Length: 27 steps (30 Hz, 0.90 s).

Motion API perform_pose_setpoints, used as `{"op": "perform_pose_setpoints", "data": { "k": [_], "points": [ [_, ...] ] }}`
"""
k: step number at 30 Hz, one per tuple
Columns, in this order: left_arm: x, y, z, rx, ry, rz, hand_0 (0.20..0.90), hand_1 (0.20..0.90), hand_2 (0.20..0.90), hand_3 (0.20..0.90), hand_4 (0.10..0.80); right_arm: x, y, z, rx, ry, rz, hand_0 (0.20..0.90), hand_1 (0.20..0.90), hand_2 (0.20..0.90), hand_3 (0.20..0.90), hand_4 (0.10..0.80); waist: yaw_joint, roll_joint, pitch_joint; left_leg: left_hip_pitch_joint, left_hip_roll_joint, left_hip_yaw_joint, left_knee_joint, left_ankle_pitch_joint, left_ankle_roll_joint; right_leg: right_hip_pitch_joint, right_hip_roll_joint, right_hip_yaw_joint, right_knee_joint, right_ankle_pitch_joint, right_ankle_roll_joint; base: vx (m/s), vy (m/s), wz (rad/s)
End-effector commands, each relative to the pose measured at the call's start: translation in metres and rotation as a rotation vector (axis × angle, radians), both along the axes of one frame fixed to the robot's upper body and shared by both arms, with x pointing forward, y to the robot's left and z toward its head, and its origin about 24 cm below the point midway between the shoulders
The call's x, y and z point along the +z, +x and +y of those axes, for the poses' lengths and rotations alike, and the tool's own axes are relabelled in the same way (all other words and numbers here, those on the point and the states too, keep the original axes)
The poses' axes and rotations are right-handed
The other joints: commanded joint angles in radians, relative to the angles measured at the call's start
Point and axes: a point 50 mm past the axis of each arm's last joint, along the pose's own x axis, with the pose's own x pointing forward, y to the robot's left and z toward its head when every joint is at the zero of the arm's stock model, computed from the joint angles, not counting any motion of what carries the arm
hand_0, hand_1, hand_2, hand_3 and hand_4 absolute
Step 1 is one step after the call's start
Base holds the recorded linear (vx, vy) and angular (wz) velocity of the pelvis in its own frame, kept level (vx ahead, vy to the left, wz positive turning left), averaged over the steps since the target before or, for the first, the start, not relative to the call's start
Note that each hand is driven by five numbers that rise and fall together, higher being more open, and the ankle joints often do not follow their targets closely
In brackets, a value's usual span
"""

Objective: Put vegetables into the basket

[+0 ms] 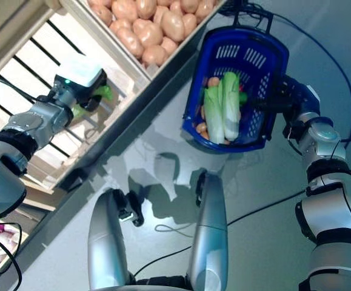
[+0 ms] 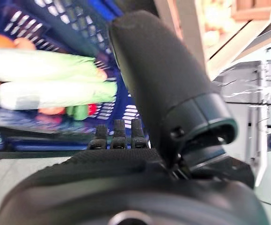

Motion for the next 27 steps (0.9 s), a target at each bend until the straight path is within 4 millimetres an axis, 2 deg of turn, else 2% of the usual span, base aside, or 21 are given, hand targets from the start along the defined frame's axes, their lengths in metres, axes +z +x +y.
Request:
{"op": "perform_pose_setpoints", "data": {
  "k": [1, 7, 8, 9, 10, 11, 12, 13, 15, 16, 19, 23, 27],
  "points": [
    [0.031, -0.011, 0.030, 0.018, -0.192, -0.186, 0.300, 0.300, 0.300, 0.300, 0.400, 0.005, 0.005, 0.017, 0.090, 0.048, -0.110, 0.900, 0.900, 0.900, 0.900, 0.800, 0.014, -0.029, -0.114, 0.092, 0.024, -0.034, -0.219, 0.081, -0.081, 0.187, -0.081, -0.010, -0.171, 0.041, 0.037, 0.119, -0.008, -0.03],
    [0.009, -0.020, 0.039, -0.015, -0.499, -0.200, 0.300, 0.300, 0.300, 0.300, 0.400, -0.033, 0.002, 0.030, 0.167, 0.027, 0.011, 0.900, 0.900, 0.900, 0.900, 0.800, 0.032, -0.036, -0.190, 0.260, 0.001, -0.001, -0.412, 0.161, -0.075, 0.355, -0.068, -0.063, -0.316, 0.073, 0.022, 0.104, -0.023, -0.03],
    [0.004, -0.022, 0.040, -0.028, -0.625, -0.202, 0.300, 0.300, 0.300, 0.300, 0.400, -0.042, 0.001, 0.036, 0.196, 0.029, 0.036, 0.900, 0.900, 0.900, 0.900, 0.800, 0.040, -0.042, -0.215, 0.315, -0.011, 0.014, -0.500, 0.216, -0.064, 0.414, -0.060, -0.087, -0.398, 0.111, 0.010, 0.080, -0.046, -0.06],
    [0.003, -0.024, 0.040, -0.050, -0.708, -0.216, 0.300, 0.300, 0.300, 0.300, 0.400, -0.048, 0.000, 0.039, 0.220, 0.032, 0.053, 0.900, 0.900, 0.900, 0.900, 0.800, 0.043, -0.045, -0.225, 0.344, -0.017, 0.017, -0.532, 0.228, -0.063, 0.443, -0.057, -0.096, -0.427, 0.118, 0.009, 0.055, -0.036, -0.11],
    [0.002, -0.025, 0.040, -0.055, -0.735, -0.214, 0.300, 0.300, 0.300, 0.300, 0.400, -0.051, -0.001, 0.041, 0.231, 0.034, 0.061, 0.900, 0.900, 0.900, 0.900, 0.800, 0.045, -0.046, -0.231, 0.363, -0.020, 0.019, -0.556, 0.237, -0.062, 0.462, -0.054, -0.101, -0.447, 0.122, 0.008, 0.153, -0.043, -0.09],
    [-0.007, -0.028, 0.036, -0.083, -0.817, -0.196, 0.300, 0.300, 0.300, 0.300, 0.400, -0.062, -0.003, 0.048, 0.267, 0.044, 0.098, 0.900, 0.900, 0.900, 0.900, 0.800, 0.055, -0.051, -0.260, 0.432, -0.032, 0.025, -0.627, 0.259, -0.060, 0.539, -0.037, -0.123, -0.524, 0.134, 0.003, 0.139, -0.038, 0.02],
    [-0.008, -0.028, 0.036, -0.088, -0.827, -0.195, 0.300, 0.300, 0.300, 0.300, 0.400, -0.063, -0.003, 0.049, 0.269, 0.045, 0.100, 0.900, 0.900, 0.900, 0.900, 0.800, 0.055, -0.051, -0.260, 0.439, -0.032, 0.025, -0.633, 0.262, -0.061, 0.547, -0.035, -0.125, -0.531, 0.136, 0.002, 0.210, -0.064, 0.11],
    [-0.013, -0.030, 0.028, -0.130, -0.912, -0.181, 0.300, 0.300, 0.300, 0.300, 0.400, -0.073, -0.006, 0.058, 0.299, 0.040, 0.132, 0.900, 0.900, 0.900, 0.900, 0.800, 0.063, -0.056, -0.289, 0.503, -0.048, 0.027, -0.702, 0.284, -0.062, 0.625, -0.016, -0.151, -0.624, 0.155, 0.000, 0.148, -0.048, 0.12],
    [-0.016, -0.032, 0.025, -0.147, -0.991, -0.179, 0.300, 0.300, 0.300, 0.300, 0.400, -0.077, -0.007, 0.064, 0.332, 0.028, 0.138, 0.900, 0.900, 0.900, 0.900, 0.800, 0.066, -0.059, -0.305, 0.547, -0.056, 0.032, -0.746, 0.301, -0.062, 0.672, -0.002, -0.165, -0.679, 0.169, 0.000, 0.157, -0.043, 0.05],
    [-0.021, -0.034, 0.022, -0.171, -1.126, -0.148, 0.300, 0.300, 0.300, 0.300, 0.400, -0.080, -0.008, 0.075, 0.377, 0.038, 0.150, 0.900, 0.900, 0.900, 0.900, 0.800, 0.071, -0.063, -0.338, 0.613, -0.067, 0.045, -0.819, 0.325, -0.064, 0.747, 0.026, -0.183, -0.772, 0.188, 0.002, 0.178, -0.029, 0.03],
    [-0.039, -0.039, 0.012, -0.216, -1.321, -0.057, 0.300, 0.300, 0.300, 0.300, 0.400, -0.088, -0.012, 0.095, 0.417, 0.086, 0.150, 0.900, 0.900, 0.900, 0.900, 0.800, 0.076, -0.062, -0.390, 0.724, -0.085, 0.068, -0.956, 0.373, -0.066, 0.866, 0.062, -0.207, -0.921, 0.227, 0.007, 0.193, -0.014, -0.05],
    [-0.054, -0.047, 0.001, -0.282, -1.507, 0.006, 0.300, 0.300, 0.300, 0.300, 0.400, -0.099, -0.018, 0.116, 0.515, 0.175, 0.183, 0.900, 0.900, 0.900, 0.900, 0.800, 0.075, -0.059, -0.434, 0.819, -0.108, 0.078, -1.101, 0.427, -0.067, 0.959, 0.092, -0.203, -1.053, 0.281, 0.022, 0.115, 0.008, -0.07],
    [-0.062, -0.055, -0.011, -0.396, -1.716, 0.083, 0.300, 0.300, 0.300, 0.300, 0.400, -0.112, -0.028, 0.128, 0.626, 0.267, 0.256, 0.900, 0.900, 0.900, 0.900, 0.800, 0.076, -0.055, -0.463, 0.884, -0.108, 0.083, -1.212, 0.465, -0.075, 1.017, 0.110, -0.205, -1.152, 0.328, 0.034, 0.088, 0.006, -0.07]
  ]
}}
